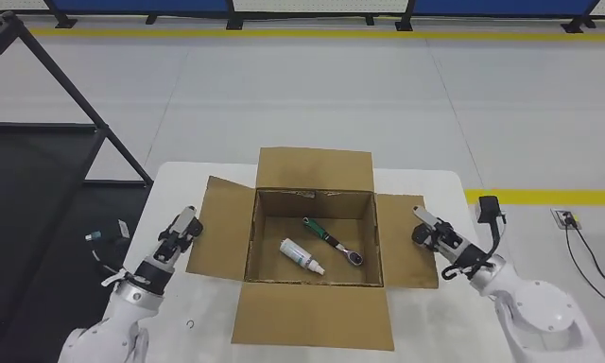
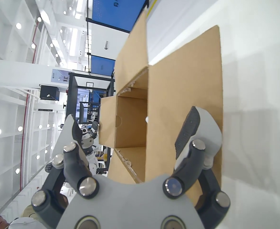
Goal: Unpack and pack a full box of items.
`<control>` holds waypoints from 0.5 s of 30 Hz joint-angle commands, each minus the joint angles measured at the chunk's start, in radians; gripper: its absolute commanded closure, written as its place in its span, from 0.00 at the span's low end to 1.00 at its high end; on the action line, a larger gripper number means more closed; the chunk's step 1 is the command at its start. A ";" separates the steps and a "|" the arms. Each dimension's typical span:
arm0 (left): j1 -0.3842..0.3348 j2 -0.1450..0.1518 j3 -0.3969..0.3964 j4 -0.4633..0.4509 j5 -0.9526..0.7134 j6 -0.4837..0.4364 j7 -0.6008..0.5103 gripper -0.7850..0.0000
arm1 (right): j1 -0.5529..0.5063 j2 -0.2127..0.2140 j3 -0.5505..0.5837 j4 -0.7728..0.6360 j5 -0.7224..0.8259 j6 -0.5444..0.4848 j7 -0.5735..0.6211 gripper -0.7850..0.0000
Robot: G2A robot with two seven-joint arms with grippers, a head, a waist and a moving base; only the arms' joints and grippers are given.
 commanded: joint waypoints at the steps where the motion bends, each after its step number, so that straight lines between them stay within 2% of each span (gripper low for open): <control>1: 0.014 0.000 -0.027 -0.037 -0.025 -0.027 0.041 0.00 | 0.000 0.000 -0.009 -0.056 -0.017 -0.005 0.001 0.00; 8: 0.088 0.000 -0.133 -0.132 -0.113 -0.102 0.114 0.00 | 0.111 -0.007 -0.150 -0.112 -0.104 0.032 0.054 0.00; 14: 0.154 -0.001 -0.190 -0.151 -0.205 -0.133 0.131 0.00 | 0.274 -0.032 -0.331 -0.005 -0.145 0.087 0.085 0.00; 15: 0.157 -0.001 -0.192 -0.150 -0.211 -0.134 0.129 0.00 | 0.274 -0.032 -0.331 -0.005 -0.145 0.087 0.085 0.00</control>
